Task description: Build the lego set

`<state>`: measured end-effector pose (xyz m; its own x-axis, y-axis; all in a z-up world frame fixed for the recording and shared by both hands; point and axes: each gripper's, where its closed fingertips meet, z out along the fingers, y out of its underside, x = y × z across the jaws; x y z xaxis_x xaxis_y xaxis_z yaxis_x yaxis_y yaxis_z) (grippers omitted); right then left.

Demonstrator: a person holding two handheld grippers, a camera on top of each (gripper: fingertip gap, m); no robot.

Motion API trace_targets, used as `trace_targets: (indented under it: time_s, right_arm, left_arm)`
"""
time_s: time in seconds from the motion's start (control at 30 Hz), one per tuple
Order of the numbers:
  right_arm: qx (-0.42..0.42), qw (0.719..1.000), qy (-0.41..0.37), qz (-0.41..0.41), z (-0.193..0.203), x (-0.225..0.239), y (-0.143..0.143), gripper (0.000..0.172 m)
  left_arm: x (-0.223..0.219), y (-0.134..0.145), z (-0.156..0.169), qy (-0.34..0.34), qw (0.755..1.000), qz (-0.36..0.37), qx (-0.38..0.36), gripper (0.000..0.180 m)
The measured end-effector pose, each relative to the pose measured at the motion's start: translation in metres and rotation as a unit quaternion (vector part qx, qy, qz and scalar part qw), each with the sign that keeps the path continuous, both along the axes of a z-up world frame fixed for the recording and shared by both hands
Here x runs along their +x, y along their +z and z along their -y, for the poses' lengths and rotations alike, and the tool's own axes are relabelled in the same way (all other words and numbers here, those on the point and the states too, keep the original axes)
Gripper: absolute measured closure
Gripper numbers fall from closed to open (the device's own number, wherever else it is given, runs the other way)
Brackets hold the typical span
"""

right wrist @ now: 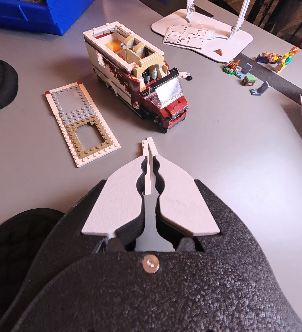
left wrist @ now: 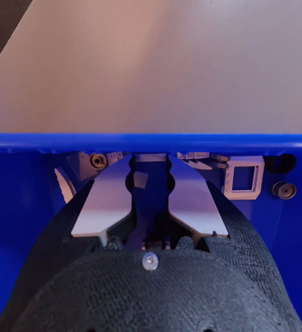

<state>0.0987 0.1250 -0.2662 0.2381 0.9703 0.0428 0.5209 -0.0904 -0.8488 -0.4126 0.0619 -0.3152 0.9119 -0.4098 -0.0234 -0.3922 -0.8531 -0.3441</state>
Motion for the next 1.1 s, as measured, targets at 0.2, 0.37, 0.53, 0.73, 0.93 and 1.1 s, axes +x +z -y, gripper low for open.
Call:
trace_targets:
  time_s: [0.2,0.37,0.53,0.73,0.93,1.1]
  right_arm:
    - [0.008,1.000,-0.002,-0.014,-0.002,0.004,0.009,0.167]
    - [0.021,0.999,0.001,-0.028,-0.001,0.000,0.016,0.167]
    - [0.039,0.999,-0.009,-0.025,-0.004,-0.003,0.022,0.167]
    - [0.048,0.998,-0.028,-0.011,-0.004,0.009,0.019,0.166]
    - [0.039,0.999,-0.033,-0.013,0.002,0.021,0.012,0.166]
    - [0.026,1.000,-0.014,-0.010,0.009,0.023,0.003,0.165]
  left_arm:
    - [0.010,0.048,0.012,-0.059,0.992,-0.083,0.081,0.147]
    - [0.130,0.119,0.032,-0.172,0.967,-0.038,0.185,0.148]
    - [0.297,0.117,0.047,-0.303,0.927,0.049,0.215,0.148]
    - [0.439,0.056,0.025,-0.372,0.904,0.120,0.173,0.148]
    - [0.501,0.014,-0.003,-0.403,0.902,0.098,0.120,0.148]
    - [0.507,0.003,-0.008,-0.416,0.899,0.078,0.114,0.140]
